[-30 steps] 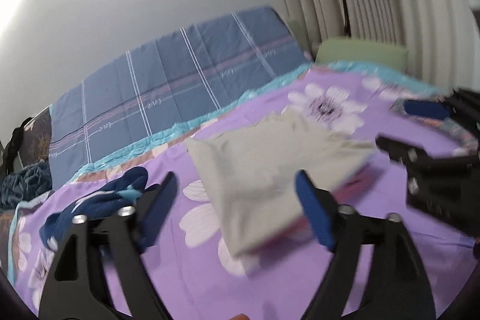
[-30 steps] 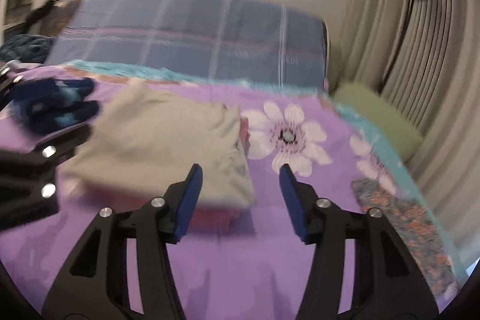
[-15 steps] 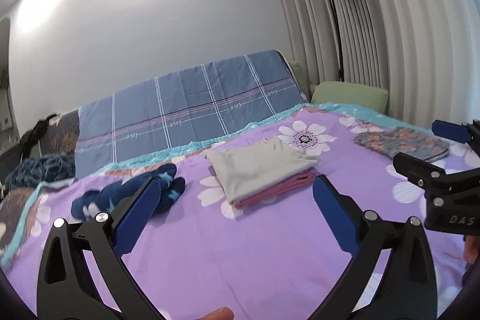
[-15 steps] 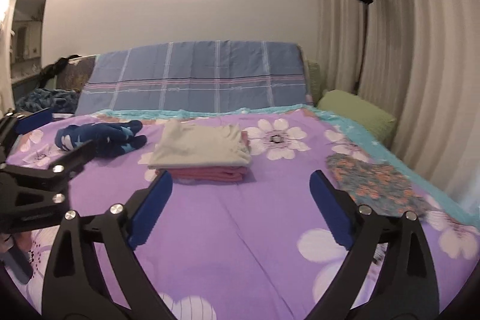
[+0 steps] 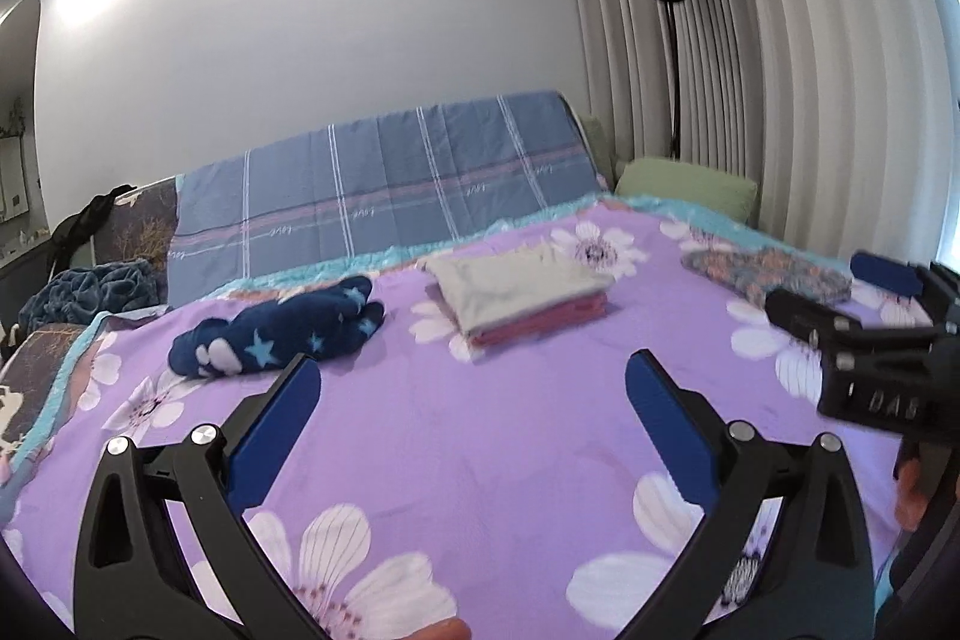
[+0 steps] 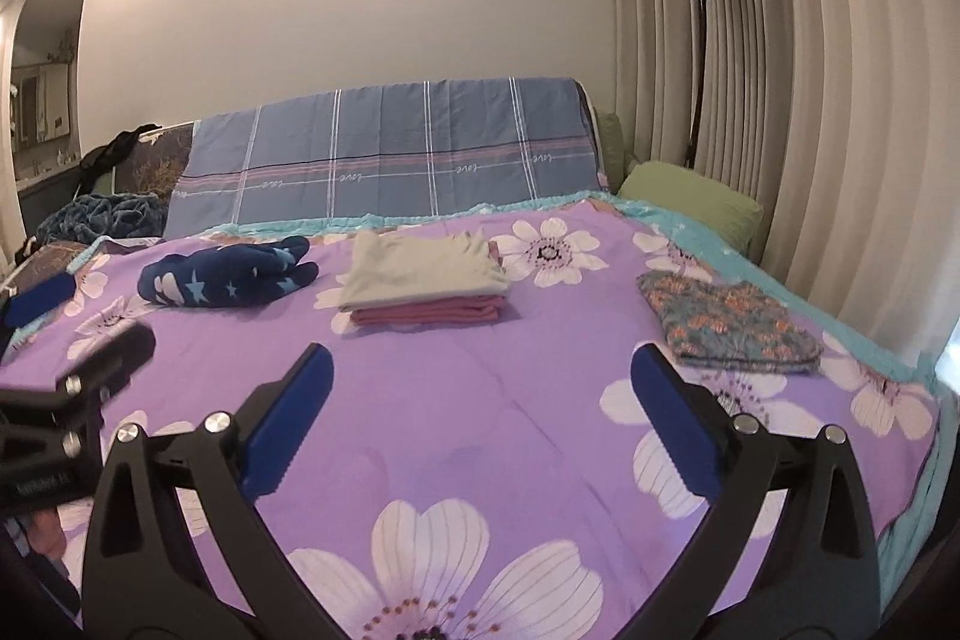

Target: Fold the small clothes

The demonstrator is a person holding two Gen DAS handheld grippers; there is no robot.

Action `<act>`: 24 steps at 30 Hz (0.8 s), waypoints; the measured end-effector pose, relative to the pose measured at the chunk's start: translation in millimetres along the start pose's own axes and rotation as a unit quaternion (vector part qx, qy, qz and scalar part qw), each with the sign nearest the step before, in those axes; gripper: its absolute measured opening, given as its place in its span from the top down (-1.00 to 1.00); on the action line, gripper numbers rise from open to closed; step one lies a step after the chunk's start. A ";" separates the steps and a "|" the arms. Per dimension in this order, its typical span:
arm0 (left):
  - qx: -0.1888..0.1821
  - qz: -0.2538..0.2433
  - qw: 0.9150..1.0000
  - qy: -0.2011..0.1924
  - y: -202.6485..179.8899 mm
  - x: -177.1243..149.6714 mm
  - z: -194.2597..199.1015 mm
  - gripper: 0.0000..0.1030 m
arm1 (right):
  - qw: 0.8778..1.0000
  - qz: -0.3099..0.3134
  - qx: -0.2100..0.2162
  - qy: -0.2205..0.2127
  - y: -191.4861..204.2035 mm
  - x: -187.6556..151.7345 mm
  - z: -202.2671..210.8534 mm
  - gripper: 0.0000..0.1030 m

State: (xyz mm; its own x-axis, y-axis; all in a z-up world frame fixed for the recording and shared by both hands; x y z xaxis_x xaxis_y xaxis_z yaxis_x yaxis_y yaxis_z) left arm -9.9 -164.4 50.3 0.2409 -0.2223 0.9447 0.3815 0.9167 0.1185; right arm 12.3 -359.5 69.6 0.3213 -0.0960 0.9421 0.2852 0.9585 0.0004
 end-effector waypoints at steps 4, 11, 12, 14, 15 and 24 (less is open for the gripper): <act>0.002 -0.004 1.000 0.011 -1.2 -6.1 10.5 -0.97 | 1.000 -0.010 -0.001 0.011 -0.3 -4.5 6.8 -0.96; 0.007 -0.009 0.999 0.038 -5.9 -11.3 15.4 -0.97 | 1.000 0.001 0.002 0.028 3.5 -15.7 10.3 -0.96; 0.006 -0.010 0.999 0.039 -6.8 -11.6 16.4 -0.97 | 1.000 0.004 0.001 0.029 3.4 -17.7 11.3 -0.96; 0.005 -0.010 0.999 0.040 -9.0 -11.9 17.7 -0.97 | 0.999 0.006 -0.002 0.031 2.1 -19.9 11.5 -0.96; 0.005 -0.010 0.999 0.040 -9.7 -12.0 17.7 -0.97 | 0.999 0.006 -0.003 0.032 1.5 -20.2 11.5 -0.96; 0.012 -0.016 0.998 0.066 -15.6 -18.1 10.7 -0.97 | 0.999 0.005 -0.003 0.038 -4.4 -26.4 11.6 -0.96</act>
State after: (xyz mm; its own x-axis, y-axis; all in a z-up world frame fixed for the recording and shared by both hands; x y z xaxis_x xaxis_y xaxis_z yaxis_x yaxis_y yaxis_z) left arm -29.8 -171.1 34.6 0.3451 -0.2930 0.8916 0.3709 0.9153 0.1572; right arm -7.9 -358.0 48.6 0.3925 -0.1070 0.9135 0.2878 0.9576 -0.0115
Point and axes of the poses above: each gripper's, at about its wrist camera, not at the fingertips, and z roughly against the way its jaws point, y to its left, x to its top, the point moved 2 cm from there along -z, roughly the way its jaws point, and after that the axes turned 3 degrees about -y, right-handed, at the moved point
